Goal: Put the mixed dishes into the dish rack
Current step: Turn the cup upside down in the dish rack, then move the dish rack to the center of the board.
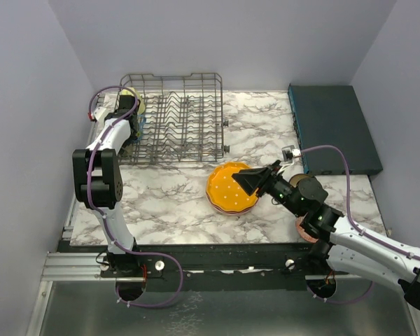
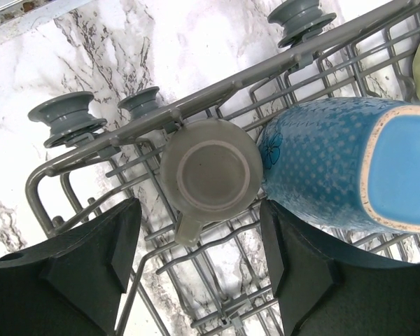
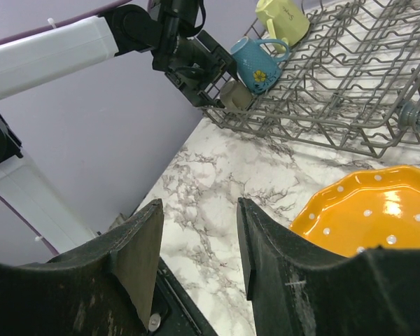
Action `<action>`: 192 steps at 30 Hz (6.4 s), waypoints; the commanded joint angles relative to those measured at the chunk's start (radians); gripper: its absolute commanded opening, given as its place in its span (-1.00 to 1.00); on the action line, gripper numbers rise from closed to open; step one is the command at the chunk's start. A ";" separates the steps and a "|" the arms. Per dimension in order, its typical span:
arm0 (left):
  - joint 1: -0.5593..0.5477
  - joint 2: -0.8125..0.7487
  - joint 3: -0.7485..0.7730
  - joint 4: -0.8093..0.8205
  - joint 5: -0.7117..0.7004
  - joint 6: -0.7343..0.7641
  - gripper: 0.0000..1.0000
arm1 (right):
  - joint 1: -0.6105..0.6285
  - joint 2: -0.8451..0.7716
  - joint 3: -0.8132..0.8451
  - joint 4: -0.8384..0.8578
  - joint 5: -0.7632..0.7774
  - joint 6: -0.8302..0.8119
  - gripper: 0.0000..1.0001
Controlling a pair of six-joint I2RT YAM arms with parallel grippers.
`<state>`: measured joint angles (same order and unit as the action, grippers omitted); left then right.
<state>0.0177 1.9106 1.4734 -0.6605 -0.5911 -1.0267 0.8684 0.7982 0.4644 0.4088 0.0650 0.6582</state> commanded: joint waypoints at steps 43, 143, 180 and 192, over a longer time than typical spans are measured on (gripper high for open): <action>-0.065 -0.525 -0.173 0.125 0.587 0.471 0.98 | -0.002 -0.151 0.073 -0.377 0.151 -0.022 0.10; -0.133 -0.934 -0.651 0.297 0.911 0.470 0.98 | -0.209 1.450 1.450 -0.893 0.369 -0.332 -0.32; -0.133 -0.925 -0.654 0.295 0.898 0.475 0.98 | -0.400 1.236 1.080 -0.752 0.353 -0.280 -0.99; -0.132 -0.920 -0.654 0.295 0.899 0.476 0.98 | -0.502 1.163 0.963 -0.715 0.337 -0.267 -0.99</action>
<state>-0.1116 0.9859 0.8272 -0.3828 0.3088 -0.5568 0.4522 1.9995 1.4773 -0.2543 0.3229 0.3569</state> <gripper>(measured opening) 0.989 0.131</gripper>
